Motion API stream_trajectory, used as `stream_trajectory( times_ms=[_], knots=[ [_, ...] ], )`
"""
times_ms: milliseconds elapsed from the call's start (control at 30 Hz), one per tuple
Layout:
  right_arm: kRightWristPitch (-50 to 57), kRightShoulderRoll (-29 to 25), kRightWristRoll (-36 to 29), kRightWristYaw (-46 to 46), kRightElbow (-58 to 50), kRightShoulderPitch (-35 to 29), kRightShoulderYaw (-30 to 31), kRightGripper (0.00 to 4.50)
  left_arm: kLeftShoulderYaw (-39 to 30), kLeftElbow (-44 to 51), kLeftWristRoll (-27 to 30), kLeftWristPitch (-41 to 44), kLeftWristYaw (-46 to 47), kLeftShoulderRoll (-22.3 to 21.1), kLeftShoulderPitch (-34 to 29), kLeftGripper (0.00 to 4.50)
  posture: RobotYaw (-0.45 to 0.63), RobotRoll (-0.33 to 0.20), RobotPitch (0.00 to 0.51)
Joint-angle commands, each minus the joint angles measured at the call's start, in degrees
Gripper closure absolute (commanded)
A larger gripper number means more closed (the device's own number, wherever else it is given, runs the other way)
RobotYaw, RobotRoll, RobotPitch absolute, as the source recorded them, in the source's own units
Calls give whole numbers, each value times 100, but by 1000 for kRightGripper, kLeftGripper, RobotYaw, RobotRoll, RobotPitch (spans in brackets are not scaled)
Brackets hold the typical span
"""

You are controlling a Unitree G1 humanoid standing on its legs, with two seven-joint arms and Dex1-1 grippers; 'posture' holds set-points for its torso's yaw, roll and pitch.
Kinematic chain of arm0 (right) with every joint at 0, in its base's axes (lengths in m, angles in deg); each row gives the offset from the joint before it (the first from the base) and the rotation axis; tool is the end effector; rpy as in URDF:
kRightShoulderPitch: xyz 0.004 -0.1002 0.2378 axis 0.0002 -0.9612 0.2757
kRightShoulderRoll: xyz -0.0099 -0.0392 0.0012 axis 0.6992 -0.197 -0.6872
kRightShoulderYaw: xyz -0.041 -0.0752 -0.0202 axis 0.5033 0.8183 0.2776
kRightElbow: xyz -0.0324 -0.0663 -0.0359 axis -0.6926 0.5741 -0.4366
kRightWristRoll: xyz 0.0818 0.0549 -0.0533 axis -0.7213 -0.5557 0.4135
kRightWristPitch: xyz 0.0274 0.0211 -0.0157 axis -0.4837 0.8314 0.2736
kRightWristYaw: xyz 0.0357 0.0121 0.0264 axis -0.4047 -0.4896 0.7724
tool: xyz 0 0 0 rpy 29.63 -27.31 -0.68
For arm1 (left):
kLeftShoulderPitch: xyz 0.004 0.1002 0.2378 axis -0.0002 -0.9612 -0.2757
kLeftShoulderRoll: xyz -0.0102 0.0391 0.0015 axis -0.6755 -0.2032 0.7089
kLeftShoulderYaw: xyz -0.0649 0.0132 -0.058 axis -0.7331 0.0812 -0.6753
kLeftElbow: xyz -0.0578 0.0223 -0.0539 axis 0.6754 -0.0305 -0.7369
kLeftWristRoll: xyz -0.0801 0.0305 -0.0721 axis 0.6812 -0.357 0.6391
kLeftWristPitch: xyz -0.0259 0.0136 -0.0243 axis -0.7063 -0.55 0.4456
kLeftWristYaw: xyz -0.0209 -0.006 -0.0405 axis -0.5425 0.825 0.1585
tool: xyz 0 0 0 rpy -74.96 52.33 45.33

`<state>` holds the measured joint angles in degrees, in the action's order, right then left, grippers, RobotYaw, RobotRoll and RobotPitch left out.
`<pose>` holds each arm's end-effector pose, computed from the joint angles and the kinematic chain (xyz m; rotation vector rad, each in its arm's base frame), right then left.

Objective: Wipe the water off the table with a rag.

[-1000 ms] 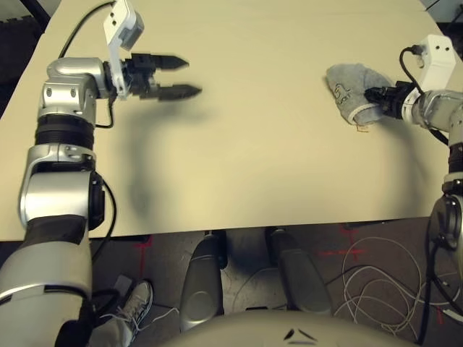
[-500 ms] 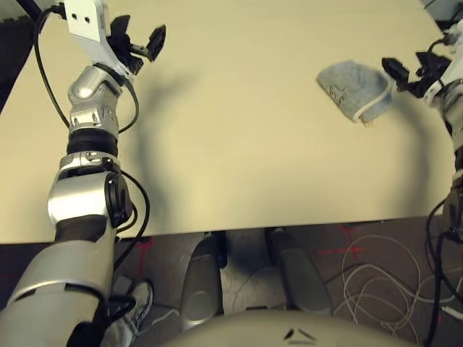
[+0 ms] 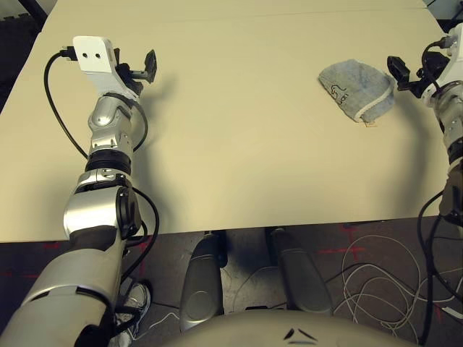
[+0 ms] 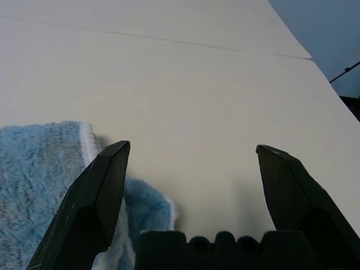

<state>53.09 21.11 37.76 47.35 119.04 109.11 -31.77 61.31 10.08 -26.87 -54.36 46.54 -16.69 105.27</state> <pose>0.3266 -0.3242 0.2075 -0.1146 -0.0972 0.0146 0.3454 0.2589 0.1838 0.0470 -0.3355 0.0105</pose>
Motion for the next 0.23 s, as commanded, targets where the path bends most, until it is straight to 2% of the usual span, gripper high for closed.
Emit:
stream_trajectory(
  times_ms=[33, 233],
  knots=[
    [-40, -162, 33, -102, 104, -63, -157, 25, -35, -66, -91, -93, 163, -26, -155, 0, -149, 0, 340],
    [-43, -212, 36, -137, 87, -42, -270, 25, -25, -125, -88, -79, 184, -4, -162, 0, -166, 0, 326]
  ],
)
